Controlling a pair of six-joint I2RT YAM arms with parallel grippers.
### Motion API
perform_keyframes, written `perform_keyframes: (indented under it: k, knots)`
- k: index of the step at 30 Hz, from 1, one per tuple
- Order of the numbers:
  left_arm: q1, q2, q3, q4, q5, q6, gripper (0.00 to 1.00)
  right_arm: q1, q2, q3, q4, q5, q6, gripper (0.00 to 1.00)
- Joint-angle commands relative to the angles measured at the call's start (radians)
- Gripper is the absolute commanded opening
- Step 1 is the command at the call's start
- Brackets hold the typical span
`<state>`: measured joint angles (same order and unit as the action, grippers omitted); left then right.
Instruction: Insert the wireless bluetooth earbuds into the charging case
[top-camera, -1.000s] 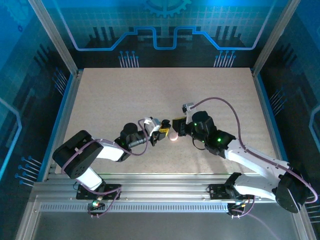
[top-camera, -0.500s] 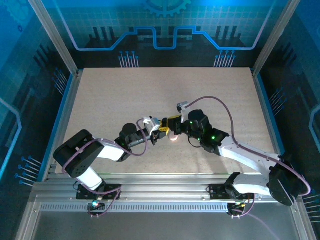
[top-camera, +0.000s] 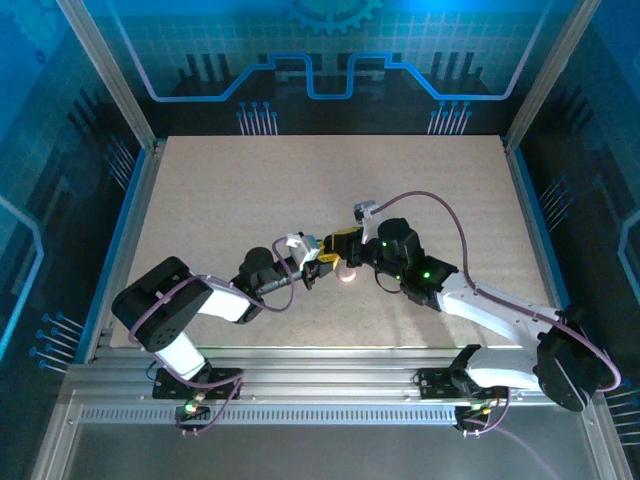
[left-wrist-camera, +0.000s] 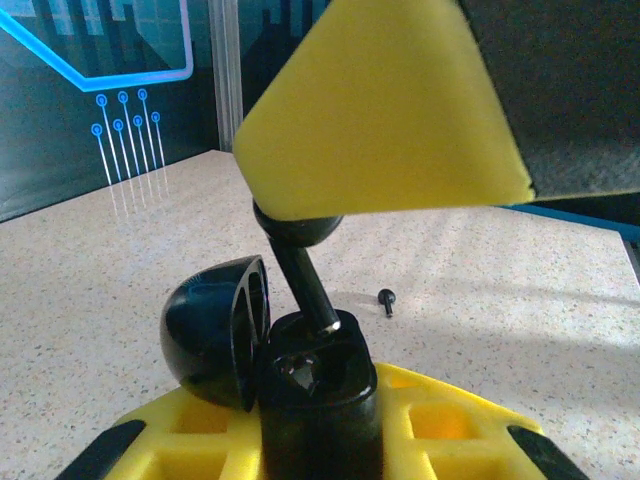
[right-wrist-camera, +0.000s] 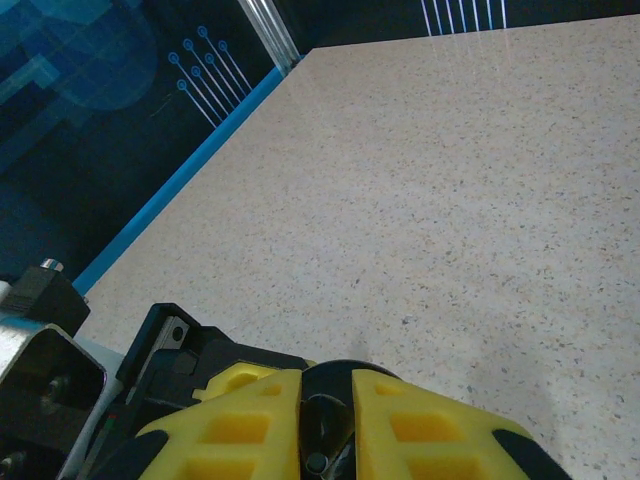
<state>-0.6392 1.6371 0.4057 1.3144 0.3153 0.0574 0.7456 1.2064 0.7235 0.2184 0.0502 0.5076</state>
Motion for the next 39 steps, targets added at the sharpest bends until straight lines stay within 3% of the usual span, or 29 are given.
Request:
perform_keyframes:
  k: [1,12,39]
  knots:
    - [-0.010,0.012,0.026,0.058,0.016,-0.014,0.16,-0.006,-0.018,-0.002,0.045,-0.001,0.005,0.19]
    - [-0.016,0.021,0.031,0.086,0.018,-0.040,0.16,0.003,-0.006,-0.037,0.088,0.012,0.022,0.19]
    - [-0.017,-0.002,0.036,0.087,0.016,-0.036,0.17,0.038,-0.031,-0.060,0.003,0.052,-0.046,0.19]
